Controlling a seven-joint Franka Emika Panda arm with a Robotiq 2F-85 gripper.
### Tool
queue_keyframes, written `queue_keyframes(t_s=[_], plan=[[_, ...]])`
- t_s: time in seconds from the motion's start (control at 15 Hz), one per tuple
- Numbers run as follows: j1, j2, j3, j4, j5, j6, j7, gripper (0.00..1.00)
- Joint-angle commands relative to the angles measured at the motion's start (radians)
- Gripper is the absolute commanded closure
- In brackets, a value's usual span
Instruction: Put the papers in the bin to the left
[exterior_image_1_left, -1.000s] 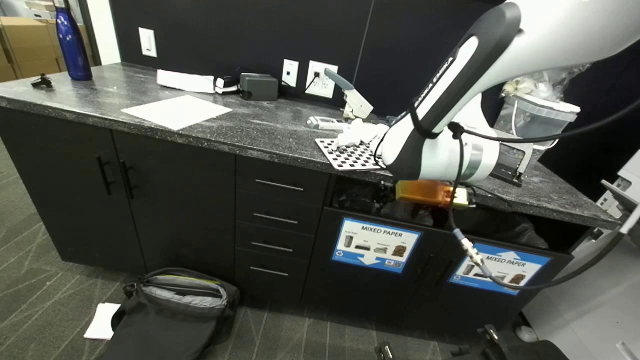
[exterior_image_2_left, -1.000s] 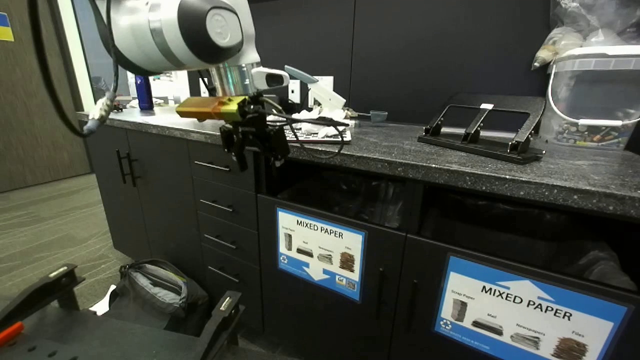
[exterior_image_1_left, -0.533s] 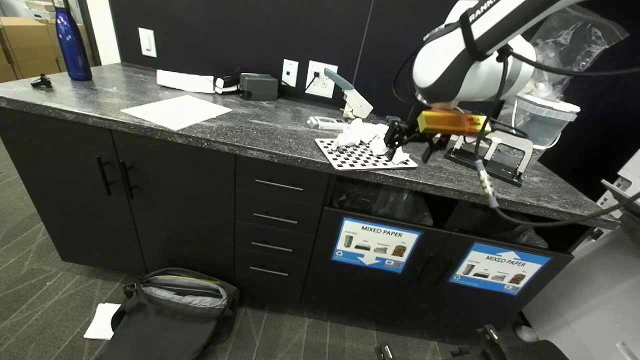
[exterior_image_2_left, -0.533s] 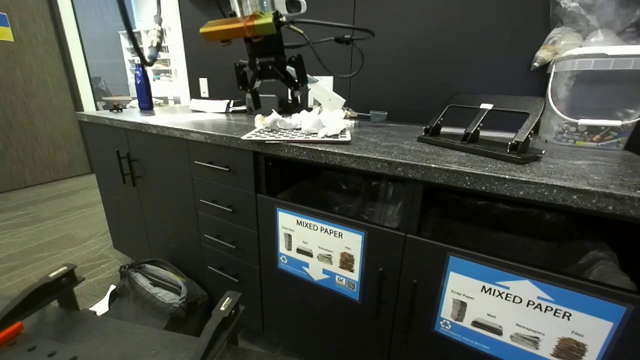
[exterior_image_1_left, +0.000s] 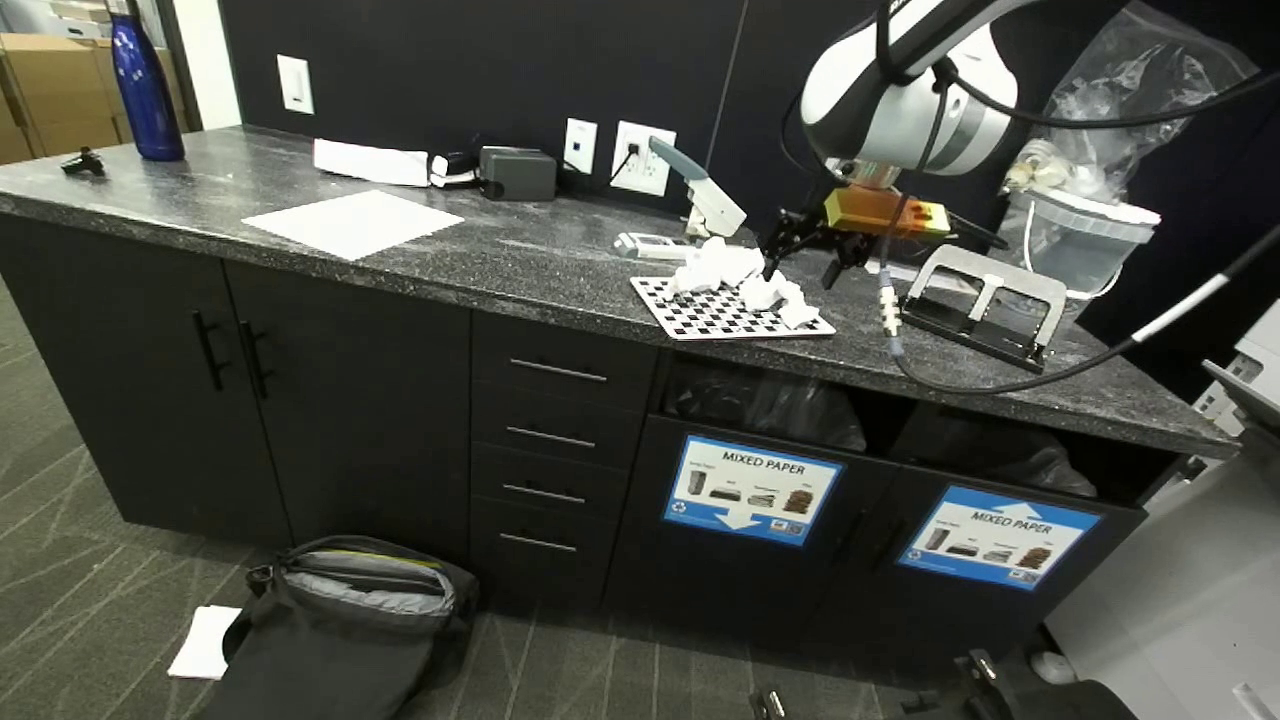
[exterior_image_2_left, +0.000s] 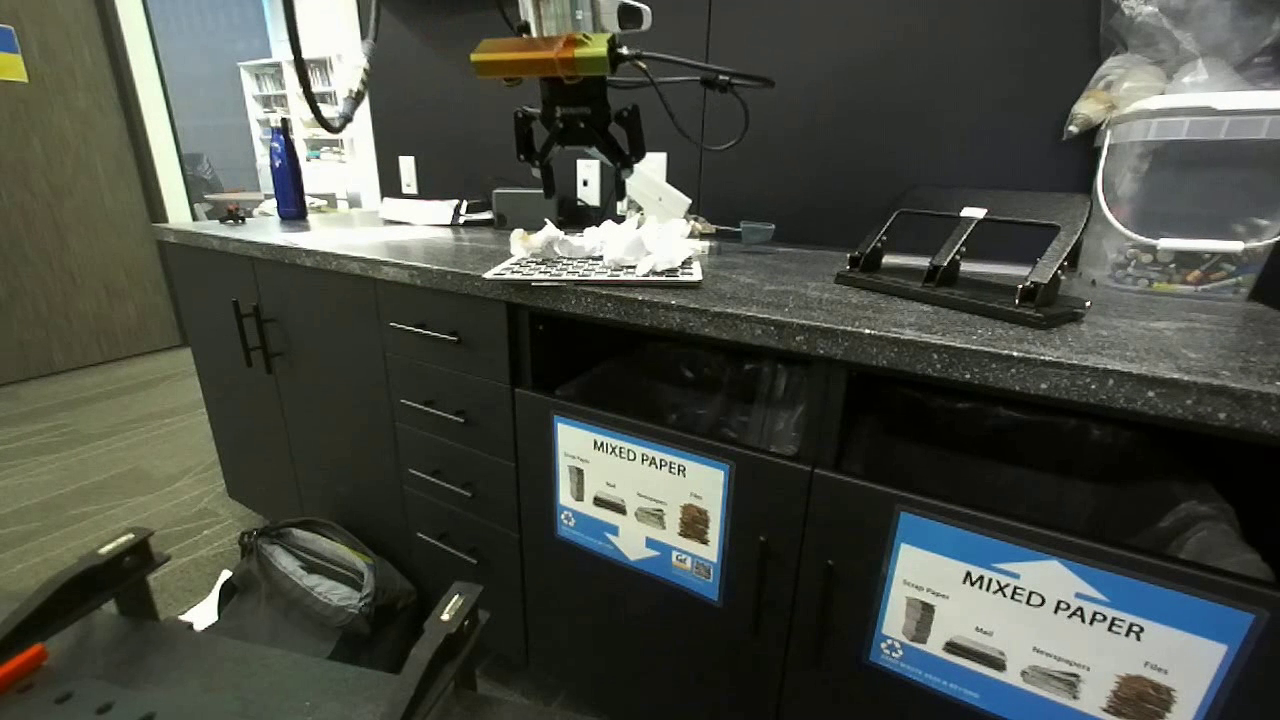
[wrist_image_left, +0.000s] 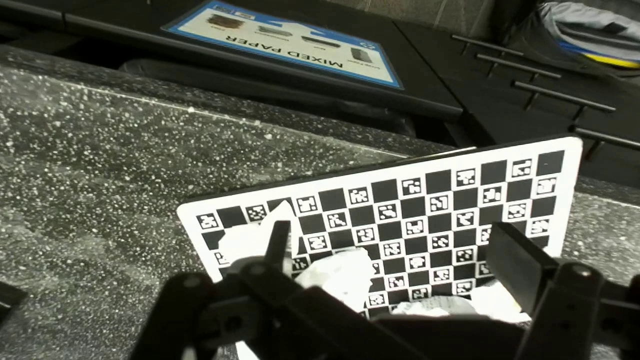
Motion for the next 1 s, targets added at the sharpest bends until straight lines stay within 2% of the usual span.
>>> queue_keyframes(t_s=[0.0,0.13,0.4,0.93], plan=[[-0.196,0.167,0.149,0.178,-0.013,-0.002,-0.054,0.0],[-0.259,0.239,0.192,0.261,-0.031,-0.016,-0.063,0.0],[-0.332,0.34,0.243,0.388,-0.056,-0.017,-0.092,0.0],[-0.367,0.467,0.253,0.527,-0.102,-0.051,-0.093,0.0]])
